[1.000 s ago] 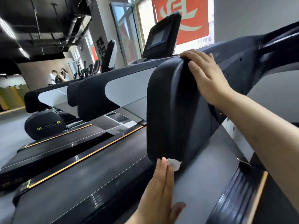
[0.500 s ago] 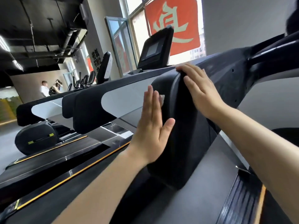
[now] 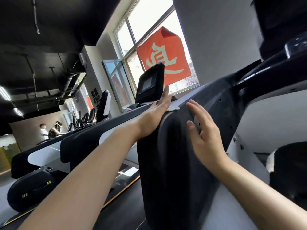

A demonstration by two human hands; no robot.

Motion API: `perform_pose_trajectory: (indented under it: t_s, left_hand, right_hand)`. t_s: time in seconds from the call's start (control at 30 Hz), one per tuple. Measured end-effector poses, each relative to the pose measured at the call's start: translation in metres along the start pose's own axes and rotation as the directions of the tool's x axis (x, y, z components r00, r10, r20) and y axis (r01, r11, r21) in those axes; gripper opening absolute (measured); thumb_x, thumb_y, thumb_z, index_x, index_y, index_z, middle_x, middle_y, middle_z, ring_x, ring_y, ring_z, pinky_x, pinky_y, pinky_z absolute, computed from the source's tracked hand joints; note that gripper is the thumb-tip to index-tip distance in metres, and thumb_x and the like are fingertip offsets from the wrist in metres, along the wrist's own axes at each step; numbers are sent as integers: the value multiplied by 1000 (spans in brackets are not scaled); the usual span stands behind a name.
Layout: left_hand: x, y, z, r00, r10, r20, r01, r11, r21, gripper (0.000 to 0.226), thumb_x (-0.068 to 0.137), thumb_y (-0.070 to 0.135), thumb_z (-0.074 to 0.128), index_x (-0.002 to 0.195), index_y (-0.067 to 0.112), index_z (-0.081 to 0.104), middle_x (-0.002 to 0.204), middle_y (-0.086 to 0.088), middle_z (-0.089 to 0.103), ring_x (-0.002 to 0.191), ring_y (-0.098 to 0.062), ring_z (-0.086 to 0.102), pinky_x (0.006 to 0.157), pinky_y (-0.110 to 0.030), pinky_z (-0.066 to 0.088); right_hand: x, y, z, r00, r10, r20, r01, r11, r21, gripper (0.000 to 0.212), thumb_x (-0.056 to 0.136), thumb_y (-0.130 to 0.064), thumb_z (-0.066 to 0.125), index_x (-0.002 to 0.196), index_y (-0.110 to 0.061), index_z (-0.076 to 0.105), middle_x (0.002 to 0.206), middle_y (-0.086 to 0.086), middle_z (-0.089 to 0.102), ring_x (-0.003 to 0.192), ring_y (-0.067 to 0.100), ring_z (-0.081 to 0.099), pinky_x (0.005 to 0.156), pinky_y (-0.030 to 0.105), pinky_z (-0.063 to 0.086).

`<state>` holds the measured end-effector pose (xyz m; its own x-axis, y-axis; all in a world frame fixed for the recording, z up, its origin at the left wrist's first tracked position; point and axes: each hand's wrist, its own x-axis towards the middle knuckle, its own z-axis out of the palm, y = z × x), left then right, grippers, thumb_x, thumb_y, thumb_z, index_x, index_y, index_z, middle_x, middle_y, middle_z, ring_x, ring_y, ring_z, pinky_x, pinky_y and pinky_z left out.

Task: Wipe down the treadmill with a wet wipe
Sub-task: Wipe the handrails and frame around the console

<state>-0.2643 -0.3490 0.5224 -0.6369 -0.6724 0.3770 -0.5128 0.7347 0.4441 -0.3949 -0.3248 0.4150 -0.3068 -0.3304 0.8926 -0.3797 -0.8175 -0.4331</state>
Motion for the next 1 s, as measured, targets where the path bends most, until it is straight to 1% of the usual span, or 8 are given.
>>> perform_pose_trajectory:
  t_s: [0.13, 0.23, 0.37, 0.43, 0.57, 0.73, 0.9, 1.0]
  left_hand:
    - [-4, 10, 5, 991, 113, -78, -124, 979, -161, 50, 94, 46, 15, 140, 46, -5, 158, 13, -2, 145, -7, 4, 120, -32, 7]
    - [-6, 6, 9, 981, 134, -140, -169, 945, -279, 50, 99, 46, 16, 145, 44, -4, 153, 23, 3, 143, -4, 14, 113, -21, 20]
    - [-11, -2, 10, 928, 171, -331, -283, 902, -325, 75, 81, 74, 39, 144, 46, 9, 155, 14, 18, 137, -1, 28, 110, -26, 27]
    - [-13, -5, 10, 910, 184, -372, -315, 889, -332, 89, 67, 82, 48, 142, 43, 20, 152, 7, 29, 135, -4, 35, 110, -30, 29]
    - [-10, -5, 12, 904, 211, -371, -333, 892, -305, 80, 65, 84, 48, 131, 40, 37, 141, 10, 43, 129, -5, 44, 110, -34, 31]
    - [-9, -9, 11, 907, 218, -360, -337, 888, -313, 80, 66, 83, 48, 131, 37, 40, 136, 10, 49, 123, -9, 51, 100, -26, 43]
    - [-8, -13, 11, 865, 227, -448, -370, 891, -262, 58, 81, 66, 40, 127, 30, 43, 128, 5, 53, 117, -9, 55, 95, -23, 43]
    - [-6, -15, 15, 826, 240, -510, -390, 897, -210, 50, 84, 55, 26, 122, 29, 46, 125, 6, 54, 117, -8, 53, 101, -26, 39]
  right_hand:
    - [24, -13, 8, 995, -38, 90, 45, 996, -80, 38, 96, -12, 51, 134, -18, 51, 144, -13, 35, 126, -6, 36, 101, 3, 30]
    - [31, -14, 19, 969, -116, 219, 157, 972, -177, 36, 95, -25, 46, 126, -13, 61, 131, 0, 57, 119, 14, 51, 101, 25, 41]
    - [27, -13, 23, 954, -111, 280, 187, 946, -263, 55, 92, -43, 28, 132, -17, 55, 115, -1, 53, 110, 14, 41, 92, 17, 29]
    - [18, -16, 23, 966, -125, 227, 179, 955, -237, 50, 92, -39, 30, 124, -15, 60, 122, 1, 48, 114, 14, 37, 93, 17, 28]
    - [-3, -23, 30, 950, -222, 222, 262, 950, -172, 36, 95, -22, 36, 115, -7, 61, 135, 7, 51, 128, 17, 38, 110, 21, 25]
    - [18, -28, 34, 904, -402, 147, 425, 809, -406, 28, 89, -16, 44, 95, -5, 69, 96, 7, 63, 92, 19, 42, 83, 29, 36]
    - [37, -13, 32, 969, -191, 157, 227, 939, -258, 28, 89, -28, 51, 89, -12, 74, 120, 3, 60, 115, 17, 45, 96, 19, 33]
    - [49, 2, 27, 997, -46, 69, 54, 991, -123, 21, 90, -18, 55, 94, -9, 74, 121, 3, 65, 114, 16, 58, 101, 29, 42]
